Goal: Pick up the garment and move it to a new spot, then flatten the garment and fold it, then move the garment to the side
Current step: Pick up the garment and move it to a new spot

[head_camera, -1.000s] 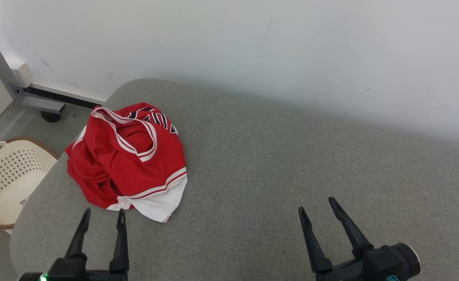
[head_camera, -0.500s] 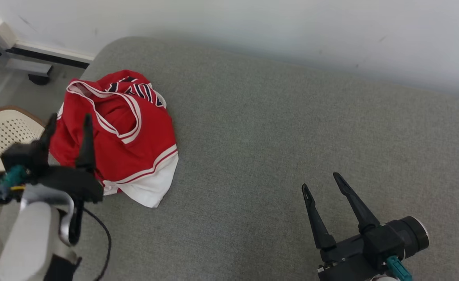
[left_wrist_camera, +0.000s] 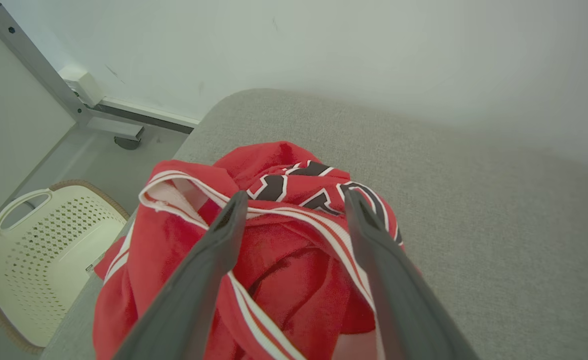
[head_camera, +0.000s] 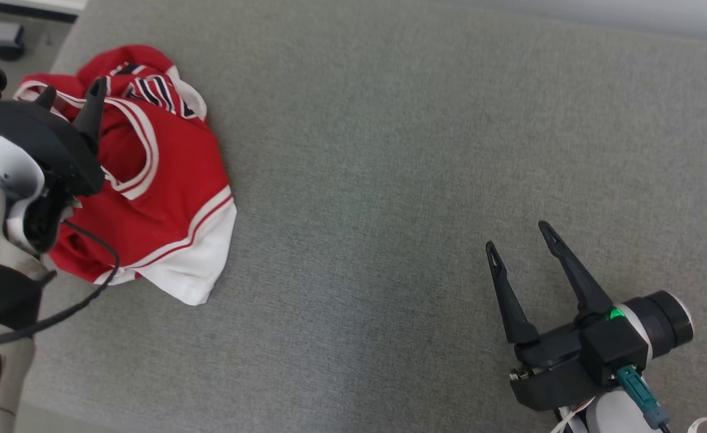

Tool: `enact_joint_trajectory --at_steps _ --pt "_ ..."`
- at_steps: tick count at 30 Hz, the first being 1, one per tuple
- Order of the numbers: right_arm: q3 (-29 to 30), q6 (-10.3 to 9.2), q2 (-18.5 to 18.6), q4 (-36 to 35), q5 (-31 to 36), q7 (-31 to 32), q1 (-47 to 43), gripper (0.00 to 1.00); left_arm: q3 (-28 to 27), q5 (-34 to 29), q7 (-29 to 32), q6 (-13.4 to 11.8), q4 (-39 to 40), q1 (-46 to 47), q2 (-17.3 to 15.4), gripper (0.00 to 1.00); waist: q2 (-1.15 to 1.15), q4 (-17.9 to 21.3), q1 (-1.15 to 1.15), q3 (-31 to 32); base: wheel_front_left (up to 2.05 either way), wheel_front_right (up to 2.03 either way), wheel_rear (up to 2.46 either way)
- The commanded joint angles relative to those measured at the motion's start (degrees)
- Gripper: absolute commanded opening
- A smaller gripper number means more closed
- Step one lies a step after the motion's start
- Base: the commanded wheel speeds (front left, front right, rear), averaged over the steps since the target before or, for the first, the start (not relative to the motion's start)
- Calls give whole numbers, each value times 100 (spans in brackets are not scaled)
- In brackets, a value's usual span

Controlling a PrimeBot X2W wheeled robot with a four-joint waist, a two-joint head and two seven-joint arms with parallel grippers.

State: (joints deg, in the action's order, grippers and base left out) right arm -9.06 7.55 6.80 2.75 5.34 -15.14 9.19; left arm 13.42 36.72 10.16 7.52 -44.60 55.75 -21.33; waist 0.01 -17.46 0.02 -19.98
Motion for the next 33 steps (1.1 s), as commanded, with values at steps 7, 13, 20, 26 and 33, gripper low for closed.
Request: enact_joint_trajectory --at_steps 7,13,20,26,33 --pt "-1 -12 40 -68 111 -11 304 100 611 424 782 -7 -563 645 -264 100 -1 199 -2 -725 0 0 0" --pt "-40 -12 39 -28 90 -11 464 100 1222 677 1085 -8 -690 785 -503 100 -1 313 -2 -921 0 0 0" --pt "-39 -12 -87 15 85 -9 558 100 1566 1244 1016 -8 -757 793 -726 50 -1 439 -2 -967 0 0 0" --pt "-62 -12 -164 55 29 -10 562 100 1838 1581 525 -7 -417 756 -945 0 -1 499 -2 -826 0 0 0" --pt "-69 -12 -218 71 -31 -10 463 100 2144 1901 -428 -7 307 896 -1291 0 -1 553 -2 -447 0 0 0"
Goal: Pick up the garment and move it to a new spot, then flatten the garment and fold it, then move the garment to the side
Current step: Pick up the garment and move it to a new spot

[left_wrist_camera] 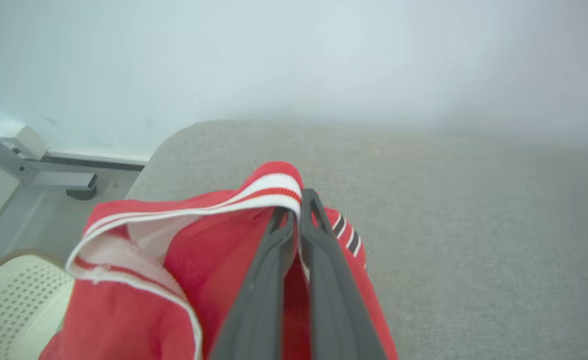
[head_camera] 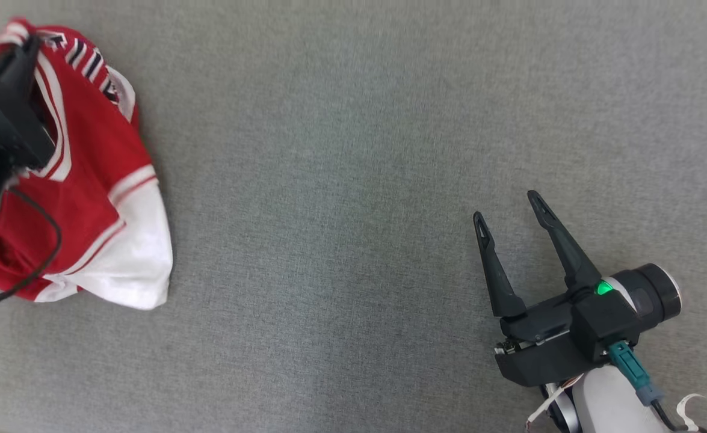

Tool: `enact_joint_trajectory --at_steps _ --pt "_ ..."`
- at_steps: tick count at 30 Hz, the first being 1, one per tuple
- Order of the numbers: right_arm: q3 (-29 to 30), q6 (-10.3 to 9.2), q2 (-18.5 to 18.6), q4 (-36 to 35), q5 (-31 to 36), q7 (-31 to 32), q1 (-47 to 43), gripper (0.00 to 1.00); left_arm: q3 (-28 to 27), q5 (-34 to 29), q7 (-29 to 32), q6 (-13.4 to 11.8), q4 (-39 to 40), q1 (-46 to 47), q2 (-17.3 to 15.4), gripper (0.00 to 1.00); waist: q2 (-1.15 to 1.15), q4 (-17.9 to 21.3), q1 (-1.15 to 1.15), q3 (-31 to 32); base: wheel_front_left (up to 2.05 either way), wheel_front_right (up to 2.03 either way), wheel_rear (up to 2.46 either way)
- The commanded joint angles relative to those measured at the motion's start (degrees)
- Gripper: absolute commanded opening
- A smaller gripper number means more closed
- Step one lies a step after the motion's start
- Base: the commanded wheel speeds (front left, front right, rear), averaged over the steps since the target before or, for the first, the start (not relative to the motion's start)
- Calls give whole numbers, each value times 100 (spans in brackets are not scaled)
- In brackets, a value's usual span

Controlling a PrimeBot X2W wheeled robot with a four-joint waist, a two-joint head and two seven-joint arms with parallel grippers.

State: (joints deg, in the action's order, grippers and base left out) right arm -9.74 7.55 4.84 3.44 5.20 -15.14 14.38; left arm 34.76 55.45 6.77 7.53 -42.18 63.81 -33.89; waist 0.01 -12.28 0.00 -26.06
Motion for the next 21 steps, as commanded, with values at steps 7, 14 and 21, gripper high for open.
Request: enact_joint_trajectory --at_steps 7,14,21 --pt "-19 -12 -107 47 -173 -10 -249 100 258 365 -819 -8 792 175 -220 0 -1 183 0 710 0 0 0" --pt "-14 -12 -174 34 -346 -10 -436 100 366 625 -1057 -8 1337 231 -303 0 -1 523 0 1234 0 0 0" --pt "-19 -12 -199 -11 -588 -11 -613 100 333 717 -1119 -21 1888 415 -183 0 -1 1172 0 1692 0 0 0"
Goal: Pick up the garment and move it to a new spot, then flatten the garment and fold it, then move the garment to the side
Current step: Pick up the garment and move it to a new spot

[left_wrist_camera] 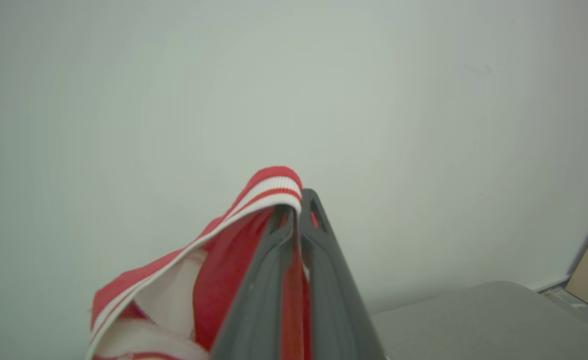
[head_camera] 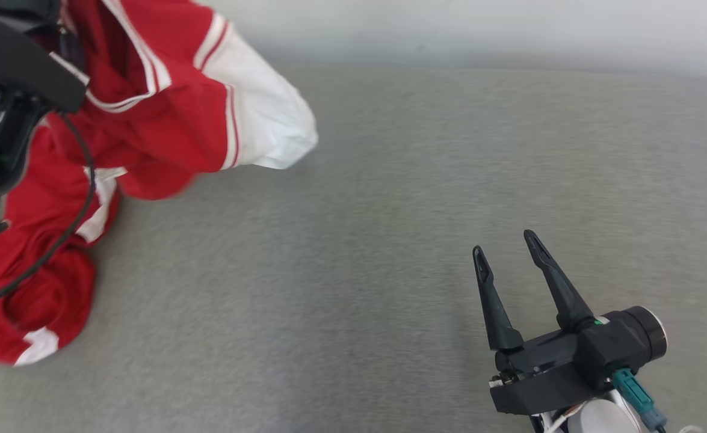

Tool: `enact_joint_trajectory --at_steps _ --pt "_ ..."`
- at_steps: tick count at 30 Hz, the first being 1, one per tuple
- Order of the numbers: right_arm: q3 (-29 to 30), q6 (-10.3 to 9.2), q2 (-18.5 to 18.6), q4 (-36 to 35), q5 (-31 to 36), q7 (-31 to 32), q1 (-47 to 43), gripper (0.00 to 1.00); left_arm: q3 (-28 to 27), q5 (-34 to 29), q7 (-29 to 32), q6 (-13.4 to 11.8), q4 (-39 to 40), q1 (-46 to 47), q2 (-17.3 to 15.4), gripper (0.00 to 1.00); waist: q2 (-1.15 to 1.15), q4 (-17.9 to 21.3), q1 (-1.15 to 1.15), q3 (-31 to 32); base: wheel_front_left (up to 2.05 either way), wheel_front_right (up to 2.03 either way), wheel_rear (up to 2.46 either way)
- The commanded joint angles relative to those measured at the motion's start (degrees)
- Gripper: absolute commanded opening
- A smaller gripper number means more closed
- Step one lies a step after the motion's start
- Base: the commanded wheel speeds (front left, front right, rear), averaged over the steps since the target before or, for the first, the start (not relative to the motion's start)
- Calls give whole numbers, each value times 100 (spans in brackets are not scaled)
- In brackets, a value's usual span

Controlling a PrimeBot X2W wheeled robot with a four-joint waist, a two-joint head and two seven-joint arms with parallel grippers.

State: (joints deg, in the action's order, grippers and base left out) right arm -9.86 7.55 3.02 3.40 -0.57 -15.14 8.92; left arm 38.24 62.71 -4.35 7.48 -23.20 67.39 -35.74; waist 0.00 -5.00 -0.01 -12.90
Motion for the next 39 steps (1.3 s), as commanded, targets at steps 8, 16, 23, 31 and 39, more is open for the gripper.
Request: enact_joint_trajectory --at_steps 8,16,23,31,39 --pt "12 -12 -16 -95 -254 -10 -194 100 -11 341 362 -164 417 310 392 0 0 1284 1 574 0 0 0" --pt "10 -12 -17 -211 -450 -10 -287 100 175 386 632 -291 654 354 662 0 0 2108 1 545 0 0 0" --pt "27 -12 -18 -358 -591 -10 -251 100 363 479 798 -385 658 69 802 0 0 2632 1 235 0 0 0" --pt "10 -12 -19 -484 -702 -9 -179 100 555 509 881 -390 572 -442 649 0 0 2834 1 -179 0 0 0" --pt "-82 -12 -19 -542 -712 -10 -97 100 742 456 435 -332 -370 -1171 766 0 0 2859 1 -532 0 0 0"
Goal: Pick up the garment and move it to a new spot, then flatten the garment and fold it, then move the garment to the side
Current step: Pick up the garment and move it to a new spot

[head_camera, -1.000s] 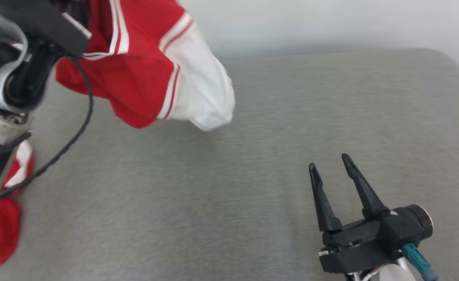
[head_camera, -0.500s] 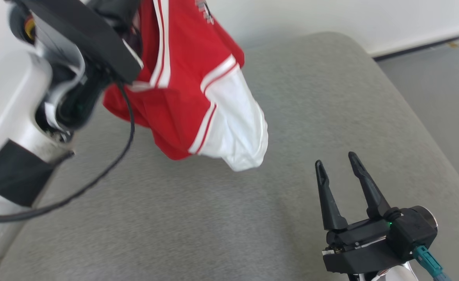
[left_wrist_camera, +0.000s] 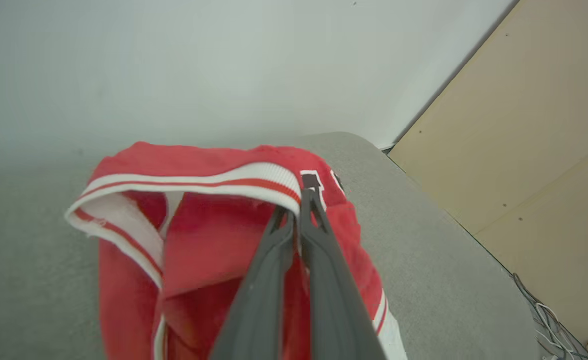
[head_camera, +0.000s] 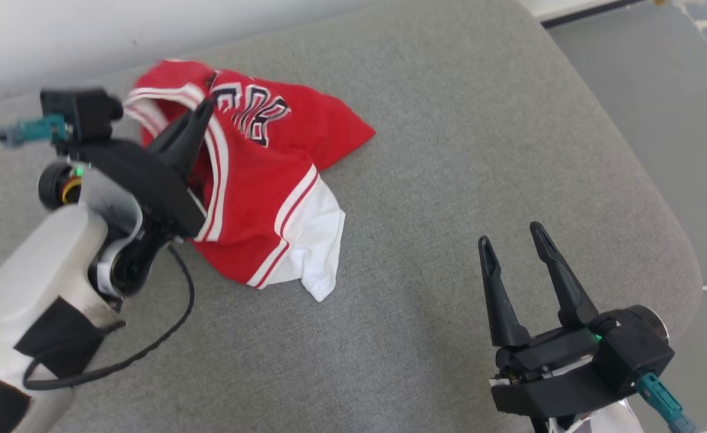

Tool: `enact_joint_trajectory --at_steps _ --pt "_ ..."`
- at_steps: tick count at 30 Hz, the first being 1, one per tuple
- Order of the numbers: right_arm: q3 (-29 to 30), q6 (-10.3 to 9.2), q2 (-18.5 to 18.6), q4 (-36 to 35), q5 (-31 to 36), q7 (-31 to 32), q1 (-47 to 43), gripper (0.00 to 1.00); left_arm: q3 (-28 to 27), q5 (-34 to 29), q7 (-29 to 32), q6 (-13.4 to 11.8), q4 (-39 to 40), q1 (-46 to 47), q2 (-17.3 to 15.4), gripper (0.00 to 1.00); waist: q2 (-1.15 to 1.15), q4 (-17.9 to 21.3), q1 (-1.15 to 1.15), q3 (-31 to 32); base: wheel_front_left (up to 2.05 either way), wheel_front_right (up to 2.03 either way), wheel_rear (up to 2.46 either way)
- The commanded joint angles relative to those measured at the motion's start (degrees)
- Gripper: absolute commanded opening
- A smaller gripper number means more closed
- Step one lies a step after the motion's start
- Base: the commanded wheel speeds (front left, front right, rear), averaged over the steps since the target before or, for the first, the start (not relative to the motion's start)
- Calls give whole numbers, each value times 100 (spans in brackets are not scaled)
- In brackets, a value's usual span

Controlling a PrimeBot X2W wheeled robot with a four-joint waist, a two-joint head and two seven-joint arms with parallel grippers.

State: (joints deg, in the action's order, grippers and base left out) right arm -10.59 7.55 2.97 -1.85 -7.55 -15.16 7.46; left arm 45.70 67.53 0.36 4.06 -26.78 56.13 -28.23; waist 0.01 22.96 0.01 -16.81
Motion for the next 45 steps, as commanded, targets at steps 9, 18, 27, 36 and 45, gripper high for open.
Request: enact_joint_trajectory --at_steps 9,18,27,36,45 --pt "-57 -12 -13 -4 80 -9 219 100 133 -389 -829 162 -1161 -120 266 49 -1 -84 -1 -214 0 0 0" --pt "-59 -12 -10 143 303 -8 69 100 -125 -1083 -1552 -202 -1069 -711 498 100 -1 -877 -1 413 0 0 0" --pt "-61 -12 -6 348 405 -9 -90 100 -2190 -2605 -1551 -575 659 -2837 747 100 -1 -1669 -1 1070 0 0 0" --pt "-46 -12 -7 467 453 -9 -418 100 -3105 -3832 -1551 -512 1324 -4268 1156 100 -1 -2159 -1 1628 0 0 0" --pt "4 -12 -7 443 491 -8 -728 100 -3876 -4808 -1552 -514 1994 -5315 1542 100 -1 -2341 -1 1934 0 0 0"
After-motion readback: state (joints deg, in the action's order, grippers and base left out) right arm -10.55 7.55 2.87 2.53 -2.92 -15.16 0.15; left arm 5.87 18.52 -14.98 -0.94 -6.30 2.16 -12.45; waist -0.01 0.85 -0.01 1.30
